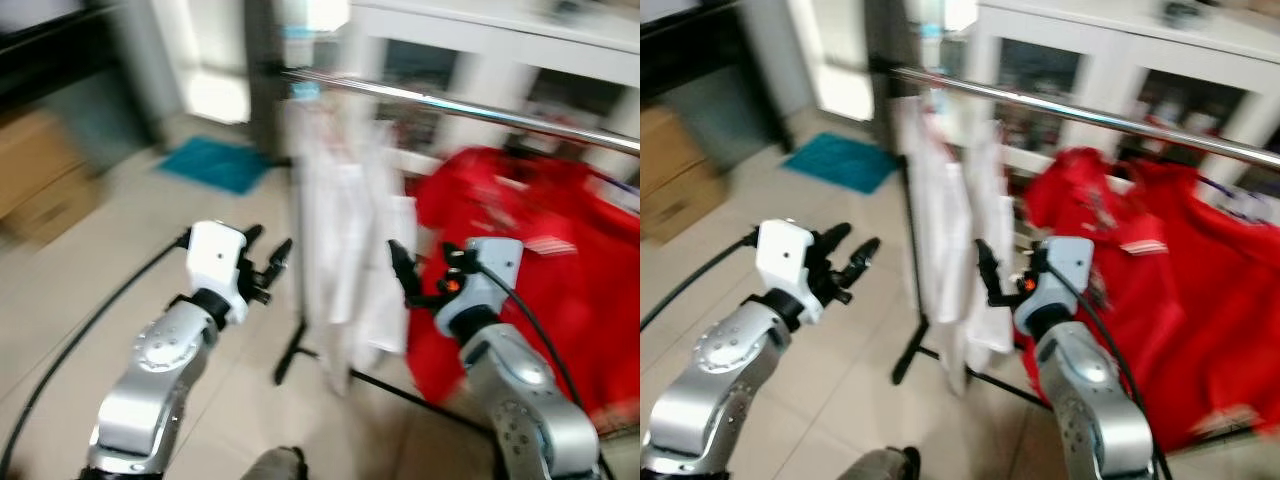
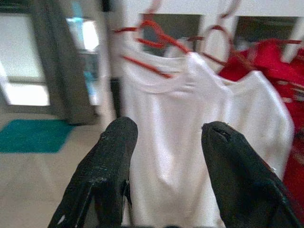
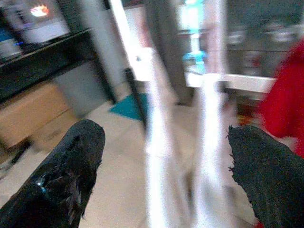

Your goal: Hang hanger

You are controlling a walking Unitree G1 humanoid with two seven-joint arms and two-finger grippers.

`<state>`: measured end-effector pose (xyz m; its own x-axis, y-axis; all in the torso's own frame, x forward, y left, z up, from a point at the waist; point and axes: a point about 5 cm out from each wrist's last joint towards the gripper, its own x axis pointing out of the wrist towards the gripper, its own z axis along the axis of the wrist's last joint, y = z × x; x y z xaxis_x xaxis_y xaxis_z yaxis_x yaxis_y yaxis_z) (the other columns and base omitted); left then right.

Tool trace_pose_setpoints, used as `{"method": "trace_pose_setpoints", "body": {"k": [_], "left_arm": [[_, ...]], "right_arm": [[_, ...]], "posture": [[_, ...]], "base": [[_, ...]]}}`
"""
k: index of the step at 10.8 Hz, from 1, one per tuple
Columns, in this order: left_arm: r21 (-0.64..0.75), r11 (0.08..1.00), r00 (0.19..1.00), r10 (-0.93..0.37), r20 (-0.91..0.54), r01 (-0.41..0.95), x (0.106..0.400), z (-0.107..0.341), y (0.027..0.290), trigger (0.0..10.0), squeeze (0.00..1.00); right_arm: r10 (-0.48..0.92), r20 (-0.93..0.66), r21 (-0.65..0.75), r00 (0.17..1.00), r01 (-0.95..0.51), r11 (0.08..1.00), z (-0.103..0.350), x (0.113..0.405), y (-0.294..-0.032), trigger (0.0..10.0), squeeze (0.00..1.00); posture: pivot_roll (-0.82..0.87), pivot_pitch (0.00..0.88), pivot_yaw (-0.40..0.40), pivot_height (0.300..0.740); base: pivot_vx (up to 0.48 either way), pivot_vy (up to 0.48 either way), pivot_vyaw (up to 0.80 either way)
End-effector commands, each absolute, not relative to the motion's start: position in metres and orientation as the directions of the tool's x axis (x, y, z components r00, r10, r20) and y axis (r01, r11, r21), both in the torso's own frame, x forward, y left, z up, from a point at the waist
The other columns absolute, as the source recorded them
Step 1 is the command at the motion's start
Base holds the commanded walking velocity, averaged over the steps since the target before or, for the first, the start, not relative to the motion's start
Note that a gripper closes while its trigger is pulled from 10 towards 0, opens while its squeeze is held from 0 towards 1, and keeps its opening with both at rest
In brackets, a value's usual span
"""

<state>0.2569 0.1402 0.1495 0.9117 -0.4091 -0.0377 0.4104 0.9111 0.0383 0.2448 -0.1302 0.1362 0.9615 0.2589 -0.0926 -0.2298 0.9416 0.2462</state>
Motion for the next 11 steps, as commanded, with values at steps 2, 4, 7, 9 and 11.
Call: {"method": "trace_pose_setpoints", "body": {"k": [2, 4, 7, 9, 11], "left_arm": [[0.043, 0.910, 0.911, -0.412, -0.006, 0.412, 0.2576, 0.1565, 0.1387, 10.0, 0.00], [0.034, 0.915, 0.916, -0.402, -0.001, 0.402, 0.2603, 0.1573, 0.1398, 10.0, 0.00], [0.032, 0.912, 0.912, -0.409, -0.008, 0.409, 0.2612, 0.1558, 0.1382, 10.0, 0.00], [0.034, 0.908, 0.909, -0.417, -0.010, 0.417, 0.2609, 0.1561, 0.1380, 10.0, 0.00], [0.031, 0.905, 0.906, -0.423, -0.012, 0.423, 0.2602, 0.1555, 0.1373, 10.0, 0.00]], "right_arm": [[0.266, -0.086, 0.245, 0.960, -0.238, 0.940, 0.1361, 0.2448, -0.1309, 10.0, 1.00], [0.238, -0.082, 0.232, 0.968, -0.214, 0.949, 0.1364, 0.2459, -0.1343, 10.0, 1.00], [0.230, -0.073, 0.216, 0.970, -0.210, 0.954, 0.1379, 0.2483, -0.1375, 10.0, 1.00], [0.227, -0.049, 0.218, 0.973, -0.211, 0.953, 0.1416, 0.2499, -0.1372, 10.0, 1.00], [0.222, -0.049, 0.215, 0.974, -0.207, 0.954, 0.1411, 0.2495, -0.1386, 10.0, 1.00]], "posture": [[0.11, 0.037, 0.009, 0.740], [0.10, 0.035, 0.011, 0.740], [0.10, 0.029, 0.008, 0.740], [0.10, 0.025, 0.002, 0.740], [0.10, 0.020, 0.002, 0.740]], "base": [[0.000, 0.000, 0.79], [0.000, 0.000, 0.39], [0.000, 0.000, 0.00], [0.257, 0.000, 0.00], [0.298, 0.000, 0.00]]}}
